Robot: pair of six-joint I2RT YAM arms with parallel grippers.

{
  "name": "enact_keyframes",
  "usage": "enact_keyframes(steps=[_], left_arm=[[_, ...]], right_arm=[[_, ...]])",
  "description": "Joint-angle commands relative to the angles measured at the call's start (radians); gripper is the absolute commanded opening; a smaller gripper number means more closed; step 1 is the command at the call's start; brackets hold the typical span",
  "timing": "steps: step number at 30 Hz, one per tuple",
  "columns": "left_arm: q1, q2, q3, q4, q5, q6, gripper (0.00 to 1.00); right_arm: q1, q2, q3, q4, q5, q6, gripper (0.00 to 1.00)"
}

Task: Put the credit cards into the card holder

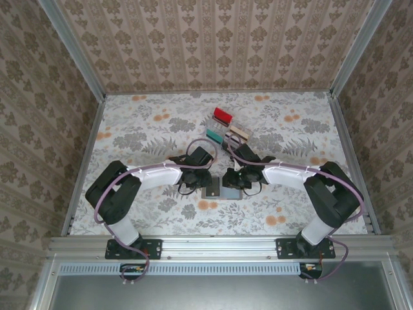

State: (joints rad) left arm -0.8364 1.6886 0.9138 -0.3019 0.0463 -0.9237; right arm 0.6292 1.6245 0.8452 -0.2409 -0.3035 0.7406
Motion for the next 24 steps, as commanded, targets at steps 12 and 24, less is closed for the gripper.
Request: enact_keyframes(steps=[12,24], left_arm=[[0.002,0.016,-0.025,-0.038,-0.006,0.0,0.3],[0.001,-0.08,0.015,-0.043,0.0,0.031,0.37]], right_arm=[[0.003,-0.028,0.048,-0.265,0.257,-0.081,0.14],[-0.043,-0.125,0.286,-0.426,0.404,-0.312,0.22]])
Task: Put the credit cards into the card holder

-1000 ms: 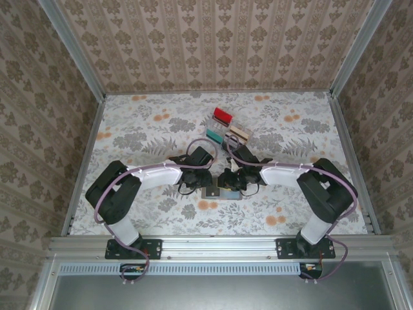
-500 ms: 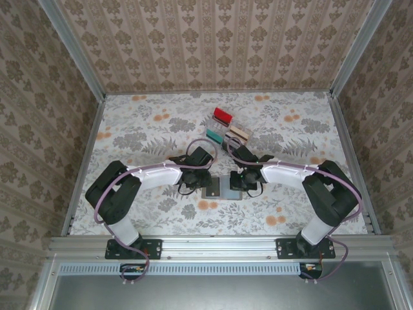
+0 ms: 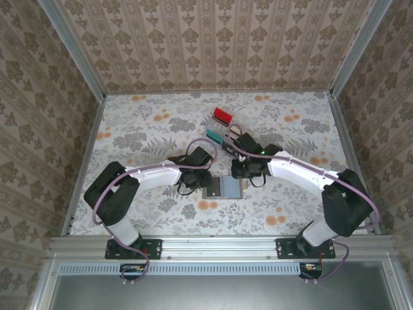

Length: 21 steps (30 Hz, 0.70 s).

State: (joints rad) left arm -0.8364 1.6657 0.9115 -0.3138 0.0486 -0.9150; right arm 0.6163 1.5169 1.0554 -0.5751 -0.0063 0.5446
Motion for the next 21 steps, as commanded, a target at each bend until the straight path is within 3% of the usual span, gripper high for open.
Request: enact_keyframes(steps=[1,5,11,21], left_arm=[[0.003,-0.067,0.024,-0.035,-0.007,0.025,0.38],[0.008,-0.093,0.04,-0.057,-0.023,0.033,0.41],[0.02,-0.129,0.021,-0.051,-0.031,0.027,0.43],[0.044,-0.231,-0.022,-0.065,-0.059,0.019,0.47]], right_arm=[[-0.05,-0.002,0.112,-0.118,0.13,-0.141,0.23],[-0.151,0.078,0.257,-0.178,0.146,-0.221,0.31],[-0.287,0.196,0.435,-0.141,-0.04,-0.253,0.52],[-0.409,0.472,0.641,-0.073,-0.302,-0.187,0.57]])
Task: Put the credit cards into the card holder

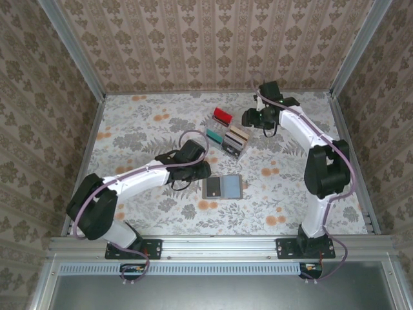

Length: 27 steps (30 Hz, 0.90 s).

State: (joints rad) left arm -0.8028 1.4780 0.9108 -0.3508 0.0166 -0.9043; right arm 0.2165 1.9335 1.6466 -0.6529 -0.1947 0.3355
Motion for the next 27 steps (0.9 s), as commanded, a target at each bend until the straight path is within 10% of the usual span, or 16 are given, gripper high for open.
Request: enact_keyframes(steps=[1,19,27], left_arm=[[0.016,-0.052,-0.027,-0.03,-0.029,0.007,0.47],[0.064,-0.073,-0.052,-0.02,-0.015,0.015,0.49],[0.065,-0.095,-0.065,-0.02,-0.023,0.013,0.49]], right_arm=[[-0.013,0.075,0.063,0.0,-0.122,0.019,0.57],[0.02,-0.039,-0.123,-0.001,-0.432,-0.016,0.5],[0.123,-0.153,-0.097,-0.113,0.078,-0.095,0.46]])
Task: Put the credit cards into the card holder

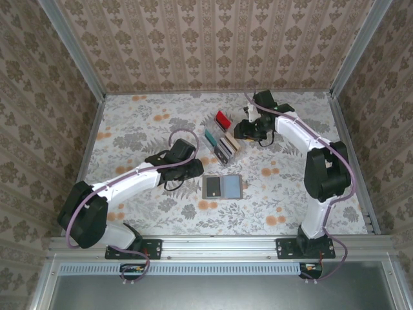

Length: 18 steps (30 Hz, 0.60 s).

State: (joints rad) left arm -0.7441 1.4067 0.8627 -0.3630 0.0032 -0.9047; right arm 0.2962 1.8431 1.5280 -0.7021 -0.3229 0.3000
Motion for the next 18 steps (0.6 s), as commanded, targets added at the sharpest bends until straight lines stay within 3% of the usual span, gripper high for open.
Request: enact_keyframes(steps=[1,5,9,15,18], left_arm=[[0.008,-0.03,-0.021,-0.008,-0.013,0.013,0.49],[0.011,-0.058,-0.038,-0.006,-0.036,0.004,0.52],[0.016,-0.095,-0.055,-0.004,-0.052,-0.002,0.57],[0.028,-0.139,-0.079,-0.01,-0.062,-0.007,0.59],[0.034,-0.155,-0.095,-0.008,-0.063,-0.011,0.59]], right_arm=[[0.07,-0.066,0.029,-0.076,0.238,-0.081,0.42],[0.193,-0.025,0.083,-0.141,0.37,-0.151,0.36],[0.284,0.034,0.107,-0.148,0.48,-0.168,0.22],[0.336,0.133,0.179,-0.186,0.619,-0.178,0.22],[0.338,0.163,0.202,-0.196,0.626,-0.182,0.22]])
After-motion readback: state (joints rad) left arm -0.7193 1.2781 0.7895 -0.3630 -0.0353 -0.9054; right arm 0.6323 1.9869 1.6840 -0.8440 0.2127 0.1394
